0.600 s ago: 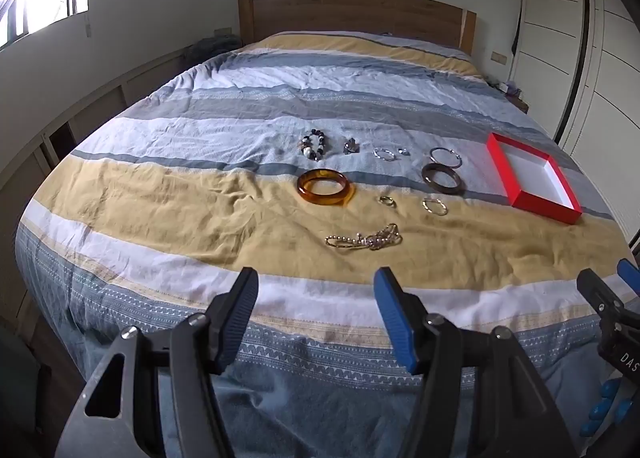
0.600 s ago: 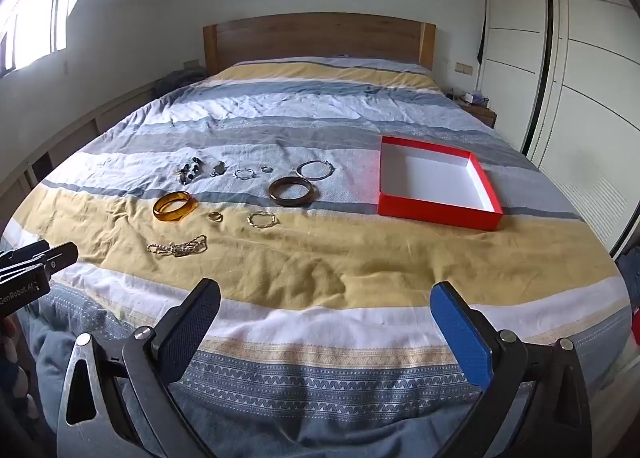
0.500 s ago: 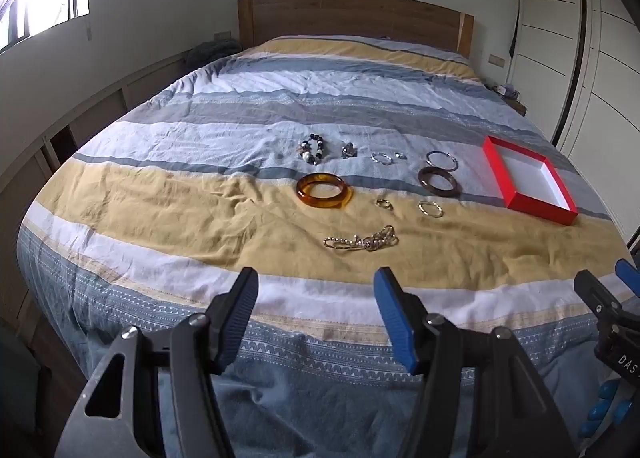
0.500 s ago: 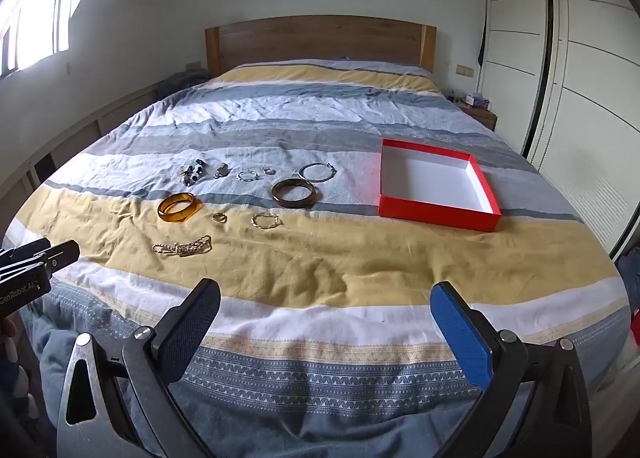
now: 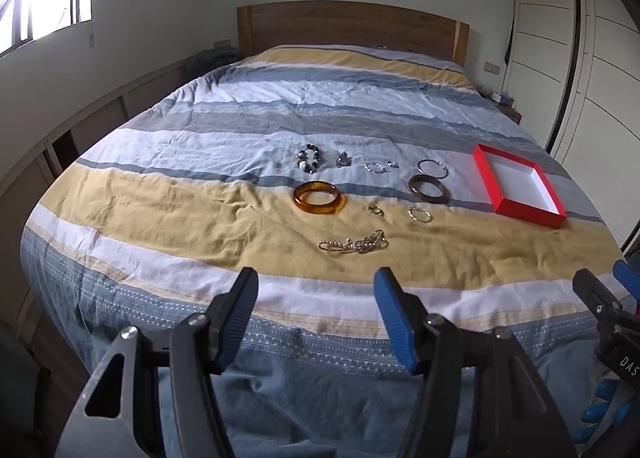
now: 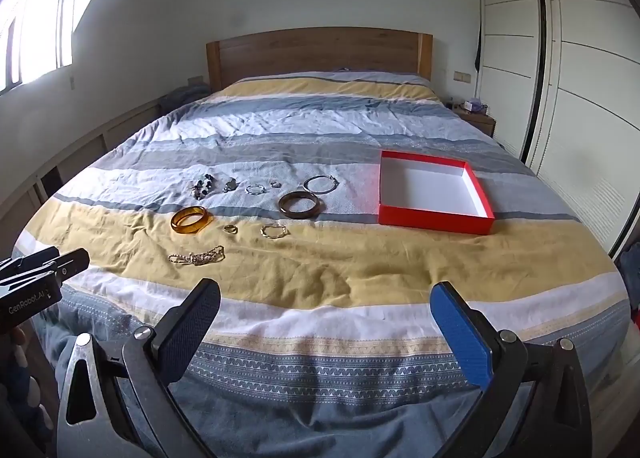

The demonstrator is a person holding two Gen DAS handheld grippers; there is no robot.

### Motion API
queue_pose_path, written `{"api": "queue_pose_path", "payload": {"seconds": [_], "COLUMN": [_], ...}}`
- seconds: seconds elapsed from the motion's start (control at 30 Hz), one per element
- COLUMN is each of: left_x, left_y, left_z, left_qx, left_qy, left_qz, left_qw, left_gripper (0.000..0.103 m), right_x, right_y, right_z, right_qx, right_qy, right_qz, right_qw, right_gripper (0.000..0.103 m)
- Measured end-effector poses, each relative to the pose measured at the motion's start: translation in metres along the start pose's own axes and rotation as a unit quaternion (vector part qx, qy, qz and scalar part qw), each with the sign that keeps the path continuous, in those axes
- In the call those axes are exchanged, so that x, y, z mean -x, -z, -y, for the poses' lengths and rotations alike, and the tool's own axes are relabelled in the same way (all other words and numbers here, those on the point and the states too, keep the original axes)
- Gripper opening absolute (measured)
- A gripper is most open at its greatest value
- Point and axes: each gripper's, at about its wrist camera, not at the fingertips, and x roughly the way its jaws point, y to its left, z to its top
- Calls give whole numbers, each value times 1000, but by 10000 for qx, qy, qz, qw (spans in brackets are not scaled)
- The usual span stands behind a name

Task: Organize jewelry
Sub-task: 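Move both tools toward the jewelry laid out on the duvet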

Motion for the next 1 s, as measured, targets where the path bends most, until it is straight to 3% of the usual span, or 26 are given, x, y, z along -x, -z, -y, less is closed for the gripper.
{"api": "queue_pose_path", "payload": {"seconds": [0.63, 1.0], "left_x": [5, -26], "left_y": [1, 3], "left_z": [2, -1], "left_qx": [2, 21], "left_qy": [-40, -129], "left_qz": [58, -213], "left_qw": [10000, 9997], "left_gripper": [58, 58], "right_x": [7, -16], "right_y": [4, 11], "right_z": [-4, -3], "right_qx": [5, 21], "right_qy": [-2, -89], "right_qz": [352, 148], "right_qw": [9994, 9998], "right_gripper": [103, 103]}}
